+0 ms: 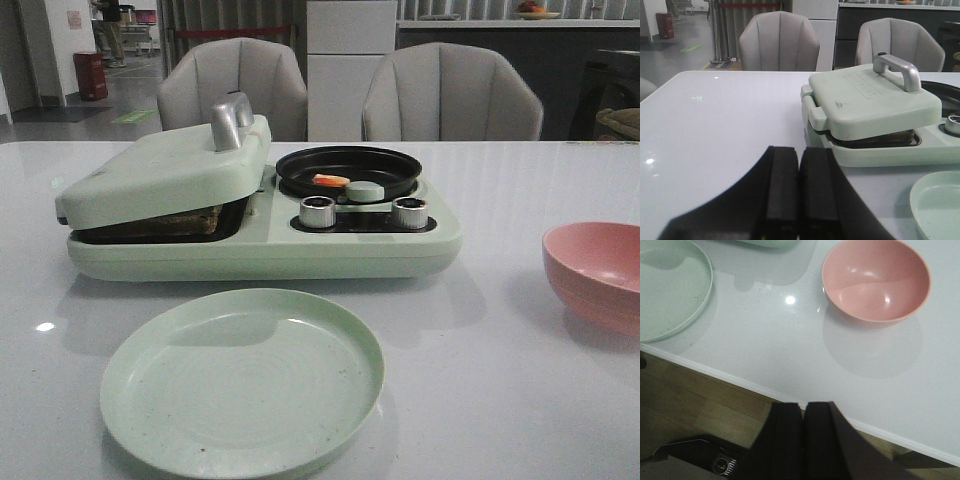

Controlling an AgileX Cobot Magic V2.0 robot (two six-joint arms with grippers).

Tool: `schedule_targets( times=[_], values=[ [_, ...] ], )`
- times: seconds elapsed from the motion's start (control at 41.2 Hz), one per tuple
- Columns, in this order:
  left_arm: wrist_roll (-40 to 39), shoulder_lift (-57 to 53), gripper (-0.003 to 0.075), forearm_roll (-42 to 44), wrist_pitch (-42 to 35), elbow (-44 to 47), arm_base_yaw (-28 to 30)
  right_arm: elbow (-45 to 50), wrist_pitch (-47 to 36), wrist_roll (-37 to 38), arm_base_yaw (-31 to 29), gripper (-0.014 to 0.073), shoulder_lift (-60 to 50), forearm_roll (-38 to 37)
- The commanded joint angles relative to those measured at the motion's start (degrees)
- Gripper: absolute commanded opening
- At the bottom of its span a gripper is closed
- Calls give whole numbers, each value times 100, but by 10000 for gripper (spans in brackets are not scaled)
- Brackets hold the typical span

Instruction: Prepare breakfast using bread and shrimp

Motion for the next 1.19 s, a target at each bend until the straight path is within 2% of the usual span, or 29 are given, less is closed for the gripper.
schedule_targets(
  times=[0.0,0.194,0.413,1.166],
  values=[
    [-54,-106,102,31,-558,168,7,-146,-365,3,3,15,38,-50],
    [-54,-111,102,94,-576,168,-5,-146,-365,3,3,15,38,-50],
    [-54,-111,102,389,-1092,168,-125,-146,-365,3,3,15,38,-50],
    [-54,-111,102,315,-1092,168,-125,-146,-365,3,3,15,38,-50]
  ],
)
